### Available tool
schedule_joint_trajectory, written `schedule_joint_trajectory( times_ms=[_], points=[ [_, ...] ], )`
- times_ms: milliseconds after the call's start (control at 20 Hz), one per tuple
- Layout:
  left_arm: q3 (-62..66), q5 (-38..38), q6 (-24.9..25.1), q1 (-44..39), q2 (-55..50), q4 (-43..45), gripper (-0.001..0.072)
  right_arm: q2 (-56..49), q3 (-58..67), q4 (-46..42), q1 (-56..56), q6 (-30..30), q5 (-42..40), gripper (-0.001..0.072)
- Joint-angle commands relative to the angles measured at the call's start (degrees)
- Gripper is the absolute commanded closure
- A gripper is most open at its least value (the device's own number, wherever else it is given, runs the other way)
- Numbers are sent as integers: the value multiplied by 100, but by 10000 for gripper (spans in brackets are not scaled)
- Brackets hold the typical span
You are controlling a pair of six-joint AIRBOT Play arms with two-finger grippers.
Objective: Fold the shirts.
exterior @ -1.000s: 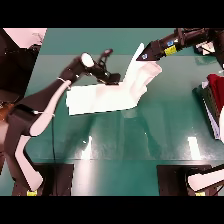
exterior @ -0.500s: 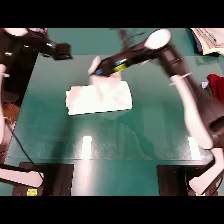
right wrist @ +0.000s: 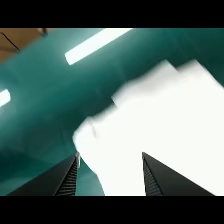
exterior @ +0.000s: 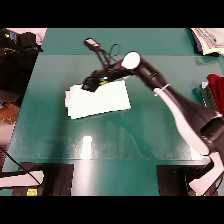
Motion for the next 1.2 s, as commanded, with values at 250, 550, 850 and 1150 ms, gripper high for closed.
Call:
schedule_joint_trajectory(
  times_ms=[250, 550, 850, 1150],
  points=[
    [-24, -168, 72, -402, 52, -66, 684, 1123, -2743, -70, -2570, 745, 664, -8],
    [-24, 240, 151, -728, 52, -61, 684, 1005, -3521, 428, -3060, 741, 175, 46],
    [-24, 245, 153, -728, 52, -37, 684, -236, -2345, 798, -2411, 824, 850, 61],
    [-24, 208, 245, -730, 52, -39, 684, -1279, -1458, 1784, -1709, 925, 946, 163]
  ],
)
